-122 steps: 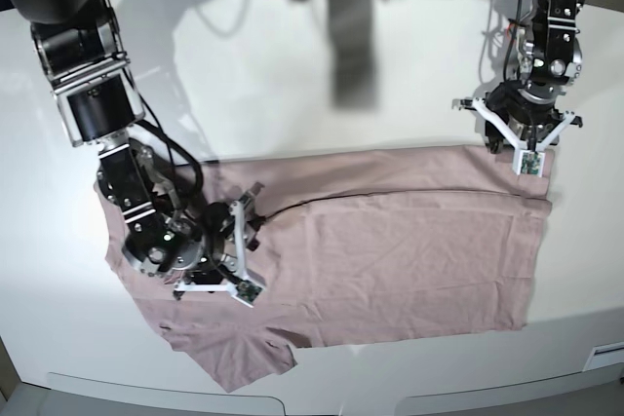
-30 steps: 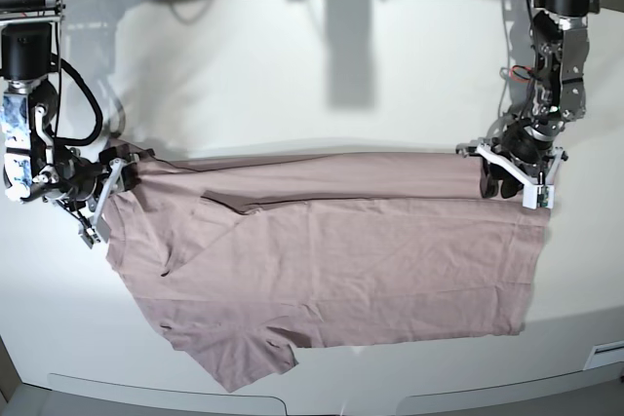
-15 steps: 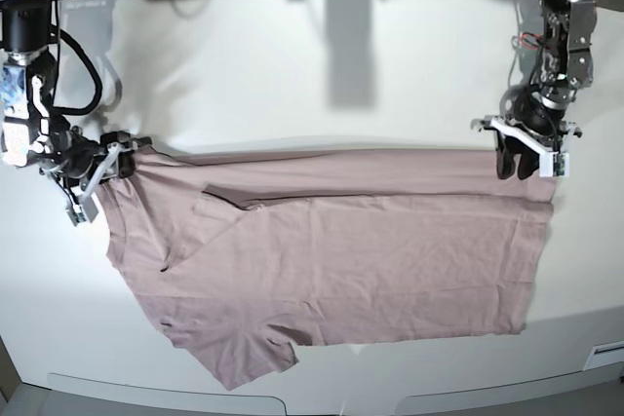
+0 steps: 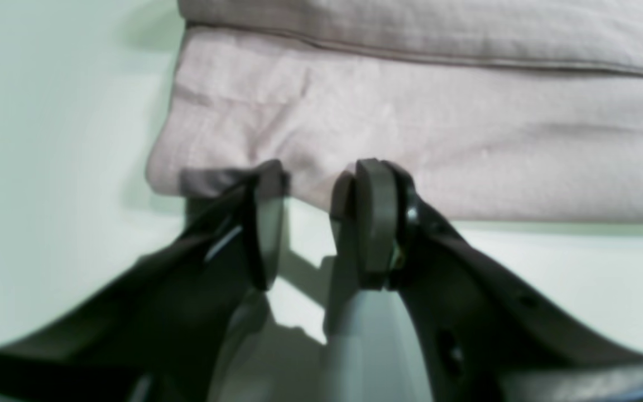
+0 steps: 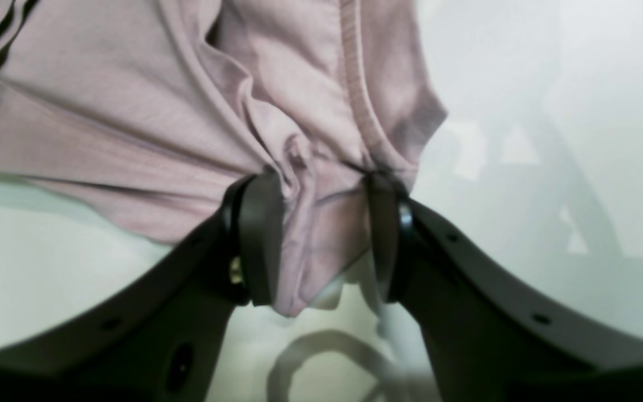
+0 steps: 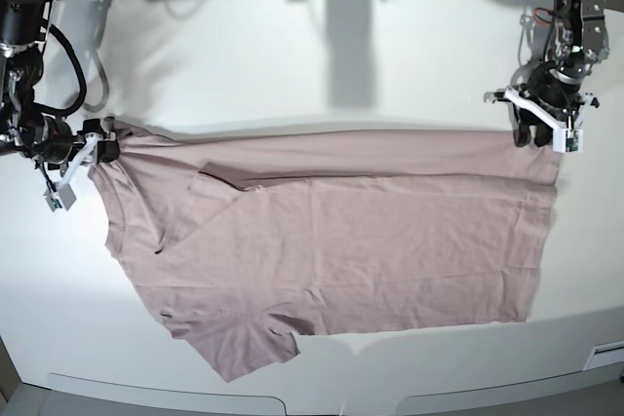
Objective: Fold the T-shirt properly
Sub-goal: 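Pull the folded edge back toward the robot with both grippers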
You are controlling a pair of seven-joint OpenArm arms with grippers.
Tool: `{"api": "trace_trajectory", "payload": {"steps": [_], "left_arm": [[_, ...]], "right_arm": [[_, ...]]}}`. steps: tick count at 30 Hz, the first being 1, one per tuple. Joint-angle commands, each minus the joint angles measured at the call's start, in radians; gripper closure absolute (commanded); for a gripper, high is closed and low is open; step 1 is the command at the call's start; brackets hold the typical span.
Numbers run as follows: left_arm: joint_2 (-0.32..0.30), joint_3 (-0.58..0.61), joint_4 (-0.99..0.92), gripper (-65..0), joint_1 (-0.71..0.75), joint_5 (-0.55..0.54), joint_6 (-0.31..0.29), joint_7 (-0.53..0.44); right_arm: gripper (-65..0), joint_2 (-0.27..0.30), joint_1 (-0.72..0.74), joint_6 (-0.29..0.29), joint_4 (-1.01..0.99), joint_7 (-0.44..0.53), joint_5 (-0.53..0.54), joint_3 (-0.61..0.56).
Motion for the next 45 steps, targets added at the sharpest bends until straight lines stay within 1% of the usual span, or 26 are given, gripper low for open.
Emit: {"api": "trace_trajectory", "payload": {"steps": [1,4,8,13,14,16,18,22,27,30,34,37,40,42,45], "left_arm": [[0.003,0.013,-0.041,-21.5,0.075,0.061,0.019,0.290],[0.003,0.012,-0.041,-21.5,0.101,0.062,0.020,0.290],[0.003,0.012,-0.035,-21.5,0.119,0.062,0.023,0.290],[0.003,0.012,0.067,-21.5,0.163,0.062,0.023,0.291],[0.003,0.013,0.099,-21.5,0.177,0.063,0.029,0.290],[0.003,0.012,0.167,-21.5,0.211,0.066,0.067,0.290],[0.003,0.011,0.234,-21.5,0.244,0.077,0.092,0.288],[0.005,0.011,0.315,-21.5,0.288,0.118,0.099,0.259],[0.024,0.011,0.323,-21.5,0.290,0.118,0.098,0.261],[0.027,0.011,0.323,-21.5,0.290,0.118,0.098,0.260],[0.027,0.011,0.323,-21.5,0.290,0.118,0.098,0.260],[0.027,0.011,0.323,-21.5,0.293,0.119,0.098,0.264],[0.027,0.011,0.323,-21.5,0.299,0.126,0.098,0.264],[0.027,0.011,0.323,-21.5,0.307,0.152,0.098,0.256],[0.027,0.011,0.326,-21.5,0.300,0.178,0.099,0.212]], "right_arm": [[-25.6,0.025,0.008,-0.006,0.010,-0.007,0.002,0.008],[-25.6,0.025,-0.011,-0.006,0.010,-0.023,0.037,0.008],[-25.6,0.026,-0.058,-0.006,0.011,-0.022,0.040,0.009],[-25.6,0.025,-0.097,-0.006,0.029,-0.018,0.041,0.009],[-25.6,0.025,-0.102,-0.006,0.037,-0.018,0.041,0.009],[-25.6,0.025,-0.110,-0.006,0.062,-0.018,0.060,0.009],[-25.6,0.025,-0.120,-0.006,0.087,-0.018,0.082,0.009],[-25.6,0.022,-0.145,-0.006,0.126,-0.009,0.110,0.009],[-25.6,0.022,-0.209,-0.006,0.165,0.034,0.111,0.019],[-25.6,0.002,-0.244,-0.006,0.201,0.047,0.107,0.055],[-25.6,-0.061,-0.257,-0.006,0.251,0.043,0.103,0.151],[-25.6,-0.097,-0.261,-0.006,0.275,0.006,0.103,0.201],[-25.6,-0.102,-0.291,-0.006,0.292,0.003,0.103,0.214],[-25.6,-0.103,-0.323,-0.006,0.305,0.009,0.104,0.216],[-25.6,-0.102,-0.342,-0.006,0.339,0.062,0.104,0.216]]}}
